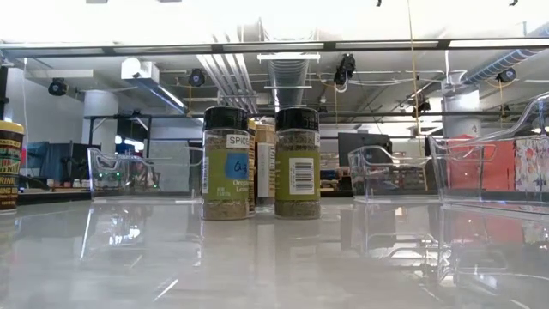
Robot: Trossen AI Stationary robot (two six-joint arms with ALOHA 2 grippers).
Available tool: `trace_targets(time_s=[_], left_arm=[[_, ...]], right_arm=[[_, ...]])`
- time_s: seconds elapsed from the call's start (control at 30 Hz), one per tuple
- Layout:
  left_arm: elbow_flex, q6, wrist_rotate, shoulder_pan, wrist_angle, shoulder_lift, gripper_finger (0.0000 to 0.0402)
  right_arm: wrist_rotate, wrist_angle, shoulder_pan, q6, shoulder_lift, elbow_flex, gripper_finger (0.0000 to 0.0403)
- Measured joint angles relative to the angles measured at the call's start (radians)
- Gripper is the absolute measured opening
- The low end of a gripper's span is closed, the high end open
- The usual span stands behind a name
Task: Sort spices by type
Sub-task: Put the green seasoning bottle into the bottom transparent bin
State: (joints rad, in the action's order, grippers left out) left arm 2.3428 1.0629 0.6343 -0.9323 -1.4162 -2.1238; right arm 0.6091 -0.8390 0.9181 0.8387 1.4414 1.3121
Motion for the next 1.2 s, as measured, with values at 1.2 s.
trace_targets(time_s=[1.2], left_arm=[[-0.441, 0.282, 0.07, -0.312, -0.035, 0.218, 0.0184]], right_arm=[[0.015, 0.119, -0.081, -0.001, 0.571, 0.574, 0.0219]])
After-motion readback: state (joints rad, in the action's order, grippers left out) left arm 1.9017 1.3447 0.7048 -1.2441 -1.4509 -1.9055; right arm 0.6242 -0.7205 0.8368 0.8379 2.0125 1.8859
